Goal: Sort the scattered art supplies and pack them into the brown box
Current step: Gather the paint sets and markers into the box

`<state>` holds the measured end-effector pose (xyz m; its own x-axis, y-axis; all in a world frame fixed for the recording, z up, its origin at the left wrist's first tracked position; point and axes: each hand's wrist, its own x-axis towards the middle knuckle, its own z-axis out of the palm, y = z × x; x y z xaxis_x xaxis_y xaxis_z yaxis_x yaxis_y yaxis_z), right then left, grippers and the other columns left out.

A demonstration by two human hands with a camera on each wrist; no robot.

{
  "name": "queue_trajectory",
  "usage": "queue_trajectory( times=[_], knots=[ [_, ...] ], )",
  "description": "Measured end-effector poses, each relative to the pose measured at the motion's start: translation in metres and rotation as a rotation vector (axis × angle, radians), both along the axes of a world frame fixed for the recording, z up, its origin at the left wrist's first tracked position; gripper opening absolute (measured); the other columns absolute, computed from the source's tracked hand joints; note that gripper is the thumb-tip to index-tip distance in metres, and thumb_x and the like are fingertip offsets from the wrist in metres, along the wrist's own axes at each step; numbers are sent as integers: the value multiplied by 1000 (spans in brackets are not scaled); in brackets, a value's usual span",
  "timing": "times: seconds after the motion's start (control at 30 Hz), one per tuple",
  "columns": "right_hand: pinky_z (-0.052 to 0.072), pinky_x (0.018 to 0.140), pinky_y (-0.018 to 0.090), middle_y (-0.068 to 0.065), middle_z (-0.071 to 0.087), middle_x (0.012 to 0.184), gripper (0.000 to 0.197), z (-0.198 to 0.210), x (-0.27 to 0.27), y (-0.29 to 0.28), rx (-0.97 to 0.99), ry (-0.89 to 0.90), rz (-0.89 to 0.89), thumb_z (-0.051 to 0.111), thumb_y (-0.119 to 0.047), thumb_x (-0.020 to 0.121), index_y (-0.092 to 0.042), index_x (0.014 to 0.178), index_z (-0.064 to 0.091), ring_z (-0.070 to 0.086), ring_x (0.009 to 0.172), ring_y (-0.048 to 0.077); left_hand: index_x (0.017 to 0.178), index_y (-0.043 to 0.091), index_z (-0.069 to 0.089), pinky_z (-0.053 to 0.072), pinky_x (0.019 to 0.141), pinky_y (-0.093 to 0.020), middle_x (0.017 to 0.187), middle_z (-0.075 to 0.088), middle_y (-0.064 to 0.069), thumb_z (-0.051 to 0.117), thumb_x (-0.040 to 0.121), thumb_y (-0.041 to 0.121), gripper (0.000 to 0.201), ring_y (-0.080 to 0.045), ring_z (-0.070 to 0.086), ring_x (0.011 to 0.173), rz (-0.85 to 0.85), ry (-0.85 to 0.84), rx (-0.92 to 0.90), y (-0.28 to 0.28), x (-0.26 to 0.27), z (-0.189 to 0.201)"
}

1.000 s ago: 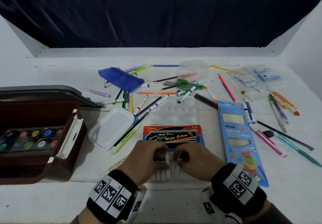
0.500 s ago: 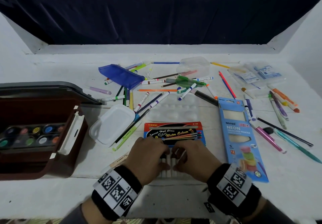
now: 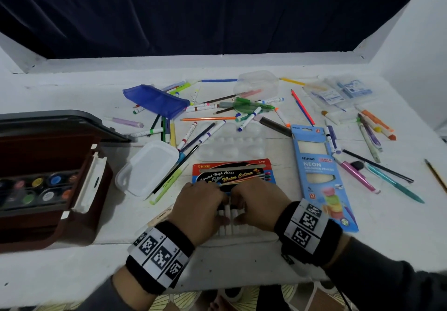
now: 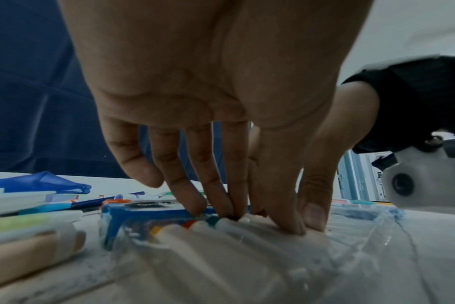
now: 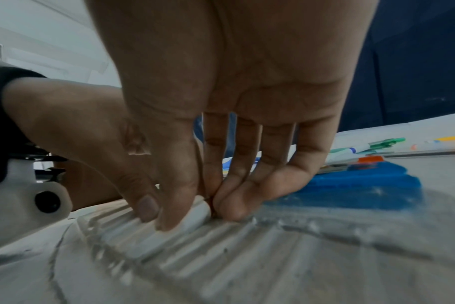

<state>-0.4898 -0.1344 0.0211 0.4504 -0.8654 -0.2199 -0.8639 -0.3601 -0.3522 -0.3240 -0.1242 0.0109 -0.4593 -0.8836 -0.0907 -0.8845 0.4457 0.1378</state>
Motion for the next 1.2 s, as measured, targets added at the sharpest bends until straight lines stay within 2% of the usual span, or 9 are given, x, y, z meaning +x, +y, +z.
queue_trajectory(
  times=[0.23, 0.4, 0.57, 0.63, 0.73, 0.8, 0.87, 1.03, 1.2],
  knots=[
    [53, 73, 33, -11, 64, 90, 33, -18, -15, 13, 1, -220, -145, 82, -37, 69, -26, 95, 64, 59, 81, 9, 106, 33, 69, 42, 78, -31, 103, 64, 12, 74, 77, 55, 37, -13, 59, 99, 22, 142, 61, -2, 8, -2],
    [45, 57, 16, -9, 62, 77, 19, -14, -31, 27, -122, -609, -313, 77, -26, 80, -25, 86, 60, 60, 63, 10, 93, 35, 67, 52, 68, -25, 81, 66, 15, 63, 77, 69, 38, -4, 63, 74, 148, 590, 111, 6, 5, 19],
    [50, 52, 33, -1, 59, 70, 25, -5, -68, 33, -162, -920, -524, 73, -17, 86, -23, 81, 49, 59, 56, 21, 78, 22, 55, 39, 55, -23, 64, 55, 0, 55, 91, 50, 31, -14, 47, 58, 260, 952, 1, 11, -30, 51],
    [53, 55, 40, -1, 60, 71, 23, 1, -91, 30, -151, -939, -525, 73, -18, 87, -23, 85, 50, 61, 57, 23, 80, 21, 56, 40, 56, -22, 63, 52, 3, 55, 95, 55, 37, -9, 44, 58, 253, 986, 30, 9, -52, 49],
    [54, 55, 42, -2, 61, 71, 21, 11, -135, 21, -153, -977, -515, 72, -17, 88, -22, 94, 53, 59, 55, 25, 87, 21, 60, 45, 58, -31, 66, 52, -5, 53, 91, 61, 41, -17, 47, 60, 252, 1015, 64, 3, -93, 45],
    [53, 54, 43, 0, 61, 70, 17, 18, -171, 14, -181, -998, -524, 70, -14, 89, -19, 94, 55, 59, 55, 27, 88, 20, 61, 39, 57, -25, 66, 50, -9, 56, 93, 57, 38, -15, 45, 58, 251, 1046, 72, 0, -123, 47],
    [52, 55, 44, 3, 63, 69, 14, 21, -210, 6, -219, -1007, -550, 69, -12, 89, -17, 93, 57, 61, 55, 27, 89, 20, 63, 40, 58, -31, 64, 50, -11, 57, 92, 49, 30, -23, 47, 59, 256, 1068, 106, -4, -153, 48],
    [48, 52, 31, 5, 63, 66, 9, 22, -309, -23, -262, -896, -629, 69, -12, 89, -16, 83, 62, 60, 53, 23, 92, 24, 62, 43, 60, -41, 65, 51, -13, 58, 91, 47, 23, -32, 50, 63, 249, 1040, 153, -19, -217, 39],
    [52, 60, 28, -5, 67, 67, 12, 24, -395, -60, -228, -530, -616, 72, -23, 85, -24, 75, 66, 65, 56, 14, 92, 26, 65, 38, 56, -15, 68, 58, 1, 62, 95, 36, 11, -6, 50, 60, 246, 985, 163, -50, -269, 39]
  ],
)
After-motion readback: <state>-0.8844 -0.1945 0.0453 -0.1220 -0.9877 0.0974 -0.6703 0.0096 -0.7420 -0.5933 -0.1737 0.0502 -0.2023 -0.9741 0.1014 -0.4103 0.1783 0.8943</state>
